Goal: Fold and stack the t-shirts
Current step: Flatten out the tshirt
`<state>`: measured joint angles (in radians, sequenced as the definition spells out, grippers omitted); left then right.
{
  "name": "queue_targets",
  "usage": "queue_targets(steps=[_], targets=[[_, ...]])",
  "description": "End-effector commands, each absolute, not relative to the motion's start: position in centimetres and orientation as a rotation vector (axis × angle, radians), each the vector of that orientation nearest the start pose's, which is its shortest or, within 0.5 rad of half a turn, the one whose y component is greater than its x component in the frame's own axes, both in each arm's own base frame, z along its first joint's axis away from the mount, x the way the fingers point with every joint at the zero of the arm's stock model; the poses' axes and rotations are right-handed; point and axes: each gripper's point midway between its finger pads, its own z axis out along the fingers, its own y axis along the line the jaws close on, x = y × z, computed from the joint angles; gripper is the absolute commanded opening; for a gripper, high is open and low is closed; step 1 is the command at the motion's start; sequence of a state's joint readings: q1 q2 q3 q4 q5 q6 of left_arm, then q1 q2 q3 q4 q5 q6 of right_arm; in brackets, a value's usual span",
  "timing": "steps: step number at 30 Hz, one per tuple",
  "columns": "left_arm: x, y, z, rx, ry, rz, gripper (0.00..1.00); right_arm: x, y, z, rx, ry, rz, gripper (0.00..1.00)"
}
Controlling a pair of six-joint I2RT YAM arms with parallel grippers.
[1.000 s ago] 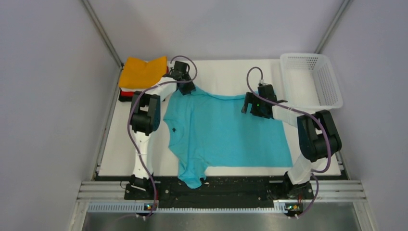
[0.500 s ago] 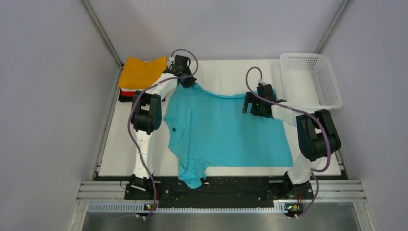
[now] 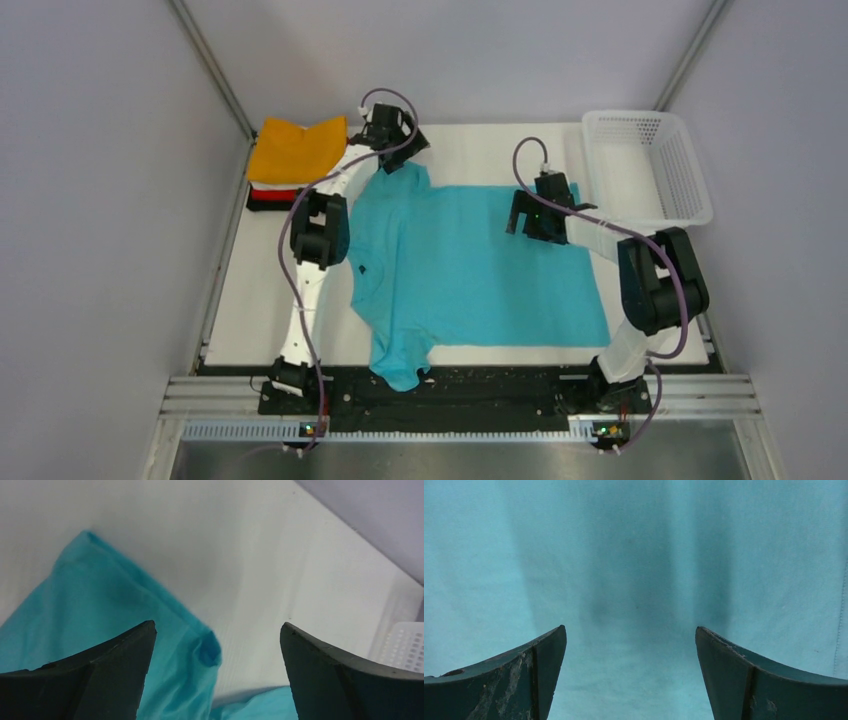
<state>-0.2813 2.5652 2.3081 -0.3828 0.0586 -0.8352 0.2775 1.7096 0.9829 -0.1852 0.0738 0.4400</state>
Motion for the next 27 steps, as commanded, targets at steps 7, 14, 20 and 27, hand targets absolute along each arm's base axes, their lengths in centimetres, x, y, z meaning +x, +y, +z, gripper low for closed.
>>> queue_targets(steps=[7, 14, 20, 27], targets=[[53.8, -16.8, 20.7, -0.495, 2.196, -0.448, 0.99, 39.8, 10.6, 8.0, 0.279, 2.371, 0.181, 0.99], [42.7, -15.5, 10.2, -0.499, 2.501, -0.383, 0.99, 38.3, 8.6, 5.9, 0.341, 2.419, 0.128, 0.99], [41.8, -15.9, 5.5, -0.503, 2.658, -0.364, 0.99, 38.6, 6.9, 4.5, 0.394, 2.44, 0.077, 0.99], [43.8, -10.6, 0.9, -0.665, 2.712, -0.129, 0.99, 39.8, 5.9, 2.3, 0.451, 2.485, 0.047, 0.99]])
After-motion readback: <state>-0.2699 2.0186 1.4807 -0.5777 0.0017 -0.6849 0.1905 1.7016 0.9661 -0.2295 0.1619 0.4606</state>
